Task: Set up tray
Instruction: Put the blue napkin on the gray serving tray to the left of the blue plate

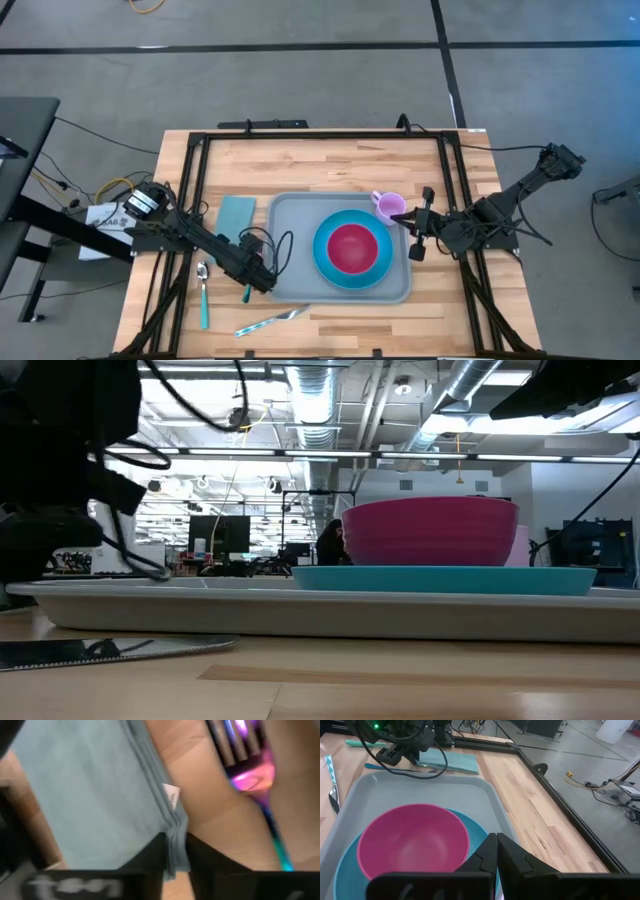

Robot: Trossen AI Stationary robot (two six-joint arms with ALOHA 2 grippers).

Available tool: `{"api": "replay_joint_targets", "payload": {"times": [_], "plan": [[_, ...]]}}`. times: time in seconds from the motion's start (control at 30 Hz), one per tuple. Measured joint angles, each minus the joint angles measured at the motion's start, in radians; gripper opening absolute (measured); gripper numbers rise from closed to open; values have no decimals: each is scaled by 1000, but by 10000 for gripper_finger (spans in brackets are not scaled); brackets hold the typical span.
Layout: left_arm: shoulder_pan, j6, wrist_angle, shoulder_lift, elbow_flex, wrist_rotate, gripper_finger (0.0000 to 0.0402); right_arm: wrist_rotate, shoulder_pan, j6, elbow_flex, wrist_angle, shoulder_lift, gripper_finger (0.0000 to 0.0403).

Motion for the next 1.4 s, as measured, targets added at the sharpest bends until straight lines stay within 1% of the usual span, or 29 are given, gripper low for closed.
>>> {"api": "replay_joint_targets", "payload": {"times": [0.03, 0.07, 0.2, 0.3, 0.4, 0.6, 0.67, 0.77, 0.9, 1.0, 1.17, 1.3, 1.4], "plan": [[0, -9, 0, 0, 0, -9, 27, 0, 0, 0, 0, 0, 0, 0], [0, -19, 3, 0, 0, -17, 17, 0, 0, 0, 0, 0, 0, 0], [1, -35, -20, -4, 7, -28, 15, 0, 0, 0, 0, 0, 0, 0], [0, -52, -52, -11, 49, -51, 8, 0, 0, 0, 0, 0, 0, 0], [0, -49, -88, -14, 124, -99, 7, 0, 0, 0, 0, 0, 0, 0], [5, -21, -176, -14, 316, -270, 7, 0, 0, 0, 0, 0, 0, 0], [13, 13, -178, -14, 370, -318, 6, 0, 0, 0, 0, 0, 0, 0], [34, 103, -123, -15, 424, -347, 6, 0, 0, 0, 0, 0, 0, 0], [71, 243, 39, -12, 431, -318, 6, 0, 0, 0, 0, 0, 0, 0], [98, 308, 96, 20, 432, -274, 6, 0, 0, 0, 0, 0, 0, 0], [125, 356, 110, 105, 432, -141, 11, 0, 0, 0, 0, 0, 0, 0], [126, 416, 193, 150, 431, -24, 26, 0, 0, 0, 0, -1, 0, 0], [122, 467, 261, 162, 431, 11, 40, 0, 0, 0, 0, 0, 0, 0]]}}
